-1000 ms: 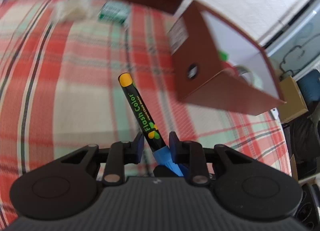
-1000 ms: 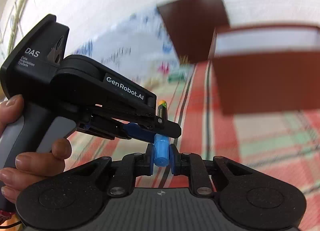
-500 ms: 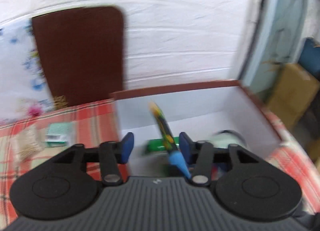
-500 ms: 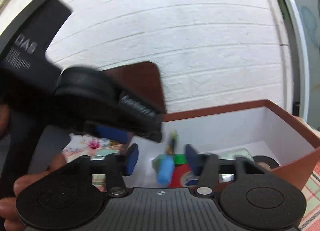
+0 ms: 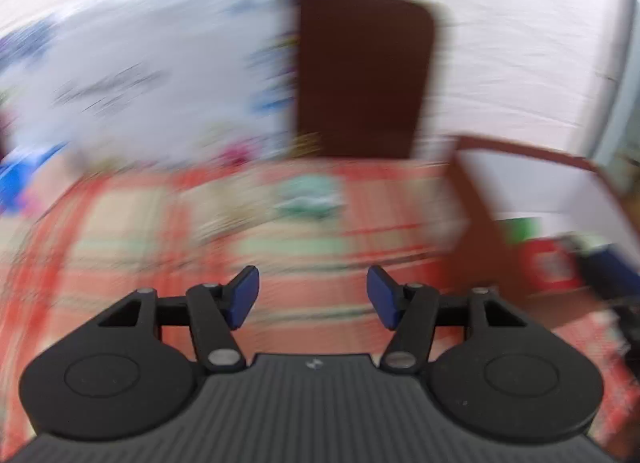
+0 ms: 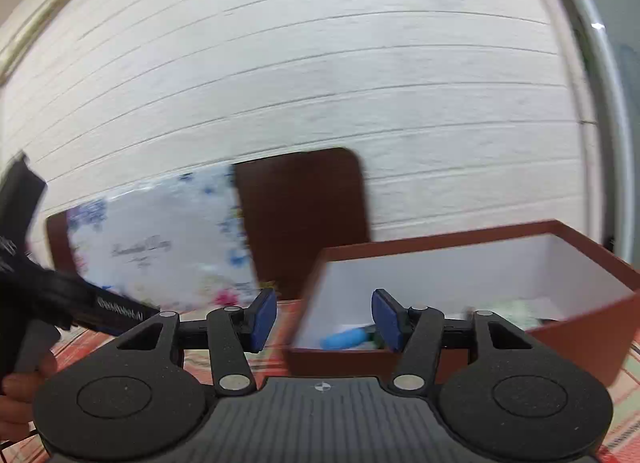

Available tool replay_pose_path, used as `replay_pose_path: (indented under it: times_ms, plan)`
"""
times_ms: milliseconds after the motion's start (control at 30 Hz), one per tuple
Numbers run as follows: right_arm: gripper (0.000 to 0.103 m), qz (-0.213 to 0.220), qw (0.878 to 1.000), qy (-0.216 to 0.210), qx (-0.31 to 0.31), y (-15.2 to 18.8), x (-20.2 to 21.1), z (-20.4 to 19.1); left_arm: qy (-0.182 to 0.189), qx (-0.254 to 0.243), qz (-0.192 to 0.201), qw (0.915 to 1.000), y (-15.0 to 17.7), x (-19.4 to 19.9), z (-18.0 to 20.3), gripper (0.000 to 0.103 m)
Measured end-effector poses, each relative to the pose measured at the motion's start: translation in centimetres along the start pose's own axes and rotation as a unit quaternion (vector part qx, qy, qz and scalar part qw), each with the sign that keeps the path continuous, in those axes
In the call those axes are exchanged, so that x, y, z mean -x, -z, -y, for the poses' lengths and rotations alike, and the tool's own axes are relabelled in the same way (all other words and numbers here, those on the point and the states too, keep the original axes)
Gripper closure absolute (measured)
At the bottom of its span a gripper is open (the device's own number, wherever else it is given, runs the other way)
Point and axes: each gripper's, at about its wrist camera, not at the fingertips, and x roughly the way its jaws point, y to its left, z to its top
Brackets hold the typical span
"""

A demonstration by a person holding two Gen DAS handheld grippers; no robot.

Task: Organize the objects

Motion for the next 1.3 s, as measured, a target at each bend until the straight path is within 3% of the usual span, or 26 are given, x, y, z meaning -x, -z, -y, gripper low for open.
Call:
replay_pose_path:
  times_ms: [133,200,300,367,467,600,633,667,700,733,767,900,1033,1167,1233,1267,1300]
  plan:
    - [0.047,-0.065,0.995,-0.067,0.036,0.4,-3.1,-4.5,-0.101,0.039,-0.002,0.9941,2.6,-0.7,-7.7,0.041]
    - [0.047,-0.102,0.99,-0.083,0.045,1.2,-5.6,-6.3,-0.125,0.071,-0.005,0.9896,3.7,-1.5,-10.9,0.041]
    - [0.042,-0.126,0.989,-0.04,0.07,2.3,-10.8,-7.8,-0.123,0.115,-0.006,0.9857,6.1,-3.2,-14.0,0.032]
    - [0.042,-0.129,0.989,-0.006,0.074,2.1,-14.8,-8.2,-0.135,0.08,0.043,0.9866,7.7,-3.1,-13.0,0.026]
    - [0.039,-0.139,0.986,0.037,0.079,1.6,-20.7,-8.3,-0.13,0.045,0.054,0.9891,7.7,-3.2,-11.9,0.026]
    - [0.03,-0.2,0.977,0.061,0.05,2.1,-27.4,-7.2,-0.112,0.065,0.057,0.9899,7.7,-3.2,-12.7,0.026]
    - [0.03,-0.214,0.975,0.046,0.027,2.4,-28.4,-6.7,-0.109,0.07,0.059,0.9899,7.7,-3.1,-12.7,0.026]
    - [0.037,-0.222,0.975,0.028,0.013,2.5,-28.9,-6.3,-0.107,0.071,0.059,0.9899,7.8,-3.1,-12.7,0.026]
    - [0.059,-0.228,0.973,0.016,0.017,2.5,-29.0,-6.5,-0.107,0.07,0.06,0.99,7.8,-3.2,-12.7,0.025]
    - [0.073,-0.232,0.972,0.004,0.021,2.5,-28.6,-6.7,-0.107,0.069,0.06,0.99,7.7,-3.3,-12.6,0.024]
    - [0.078,-0.242,0.97,-0.006,0.022,2.5,-27.9,-7.0,-0.107,0.067,0.06,0.9902,7.8,-3.3,-12.6,0.024]
    - [0.082,-0.254,0.965,-0.022,0.058,3.9,-22.2,-7.4,-0.106,0.066,0.059,0.9903,7.7,-3.3,-12.6,0.024]
    - [0.082,-0.245,0.963,-0.052,0.095,5.6,-12.7,-6.3,-0.109,0.062,0.057,0.9904,7.7,-3.4,-12.6,0.023]
    - [0.081,-0.217,0.962,-0.03,0.164,6.6,-3.6,-4.8,-0.111,0.054,0.052,0.991,7.7,-3.4,-12.3,0.021]
    - [0.07,-0.21,0.952,-0.003,0.221,7.2,-0.4,-4.2,-0.114,0.045,0.046,0.9914,7.6,-3.4,-12.0,0.021]
    - [0.052,-0.209,0.946,0.006,0.247,7.5,1.0,-3.9,-0.113,0.039,0.041,0.992,7.5,-3.3,-11.8,0.021]
    - [0.041,-0.2,0.943,0.013,0.265,7.6,2.2,-3.6,-0.109,0.033,0.033,0.9929,7.4,-3.1,-11.5,0.021]
